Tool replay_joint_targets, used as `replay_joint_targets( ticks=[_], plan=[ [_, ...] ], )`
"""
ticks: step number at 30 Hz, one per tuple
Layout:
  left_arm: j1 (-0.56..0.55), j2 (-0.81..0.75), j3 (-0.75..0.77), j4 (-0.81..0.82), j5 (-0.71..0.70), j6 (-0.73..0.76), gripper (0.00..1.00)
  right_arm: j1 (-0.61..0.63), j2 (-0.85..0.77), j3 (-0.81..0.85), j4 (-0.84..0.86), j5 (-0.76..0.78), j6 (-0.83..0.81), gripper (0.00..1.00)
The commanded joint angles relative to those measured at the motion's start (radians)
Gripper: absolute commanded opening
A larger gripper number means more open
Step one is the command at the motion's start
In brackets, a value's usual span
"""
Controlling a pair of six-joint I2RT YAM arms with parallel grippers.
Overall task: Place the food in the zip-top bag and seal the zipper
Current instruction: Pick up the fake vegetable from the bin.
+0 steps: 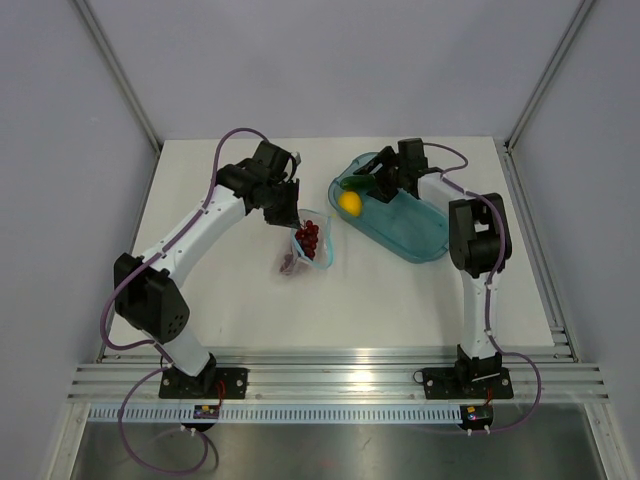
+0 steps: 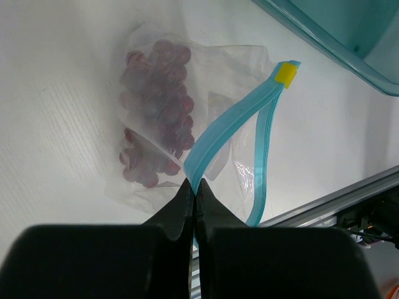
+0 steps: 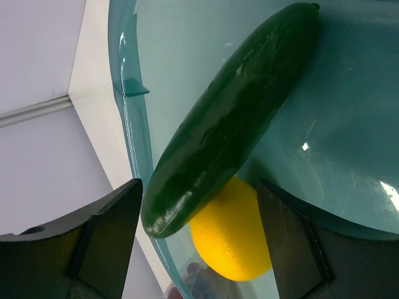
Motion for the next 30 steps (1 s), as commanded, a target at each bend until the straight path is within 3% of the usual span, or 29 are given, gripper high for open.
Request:
replay_joint_targets(
  ticks=[1,15,19,23,30],
  plan=[
    [0.006,-0.019,0.010,0.056,0.034,0.025,0.00,0.017,0.025,0.078,0.003,0.031,0.057,0.82],
    [0.008,-0.038,-0.003,0.048,0.051,0.036,0.00,0.027,0.079,0.029,0.217,0.024,0.139,0.80],
    [0.008,-0.049,-0.013,0.050,0.046,0.036,0.00,0.025,0.052,-0.009,0.242,0.031,0.144,0.68],
    [0.008,-0.053,-0.024,0.054,0.049,0.033,0.00,0.025,0.015,-0.055,0.279,0.031,0.156,0.49],
    [0.008,-0.082,-0.046,0.059,0.040,0.034,0.00,0.025,-0.093,-0.164,0.316,0.034,0.149,0.34]
  ],
)
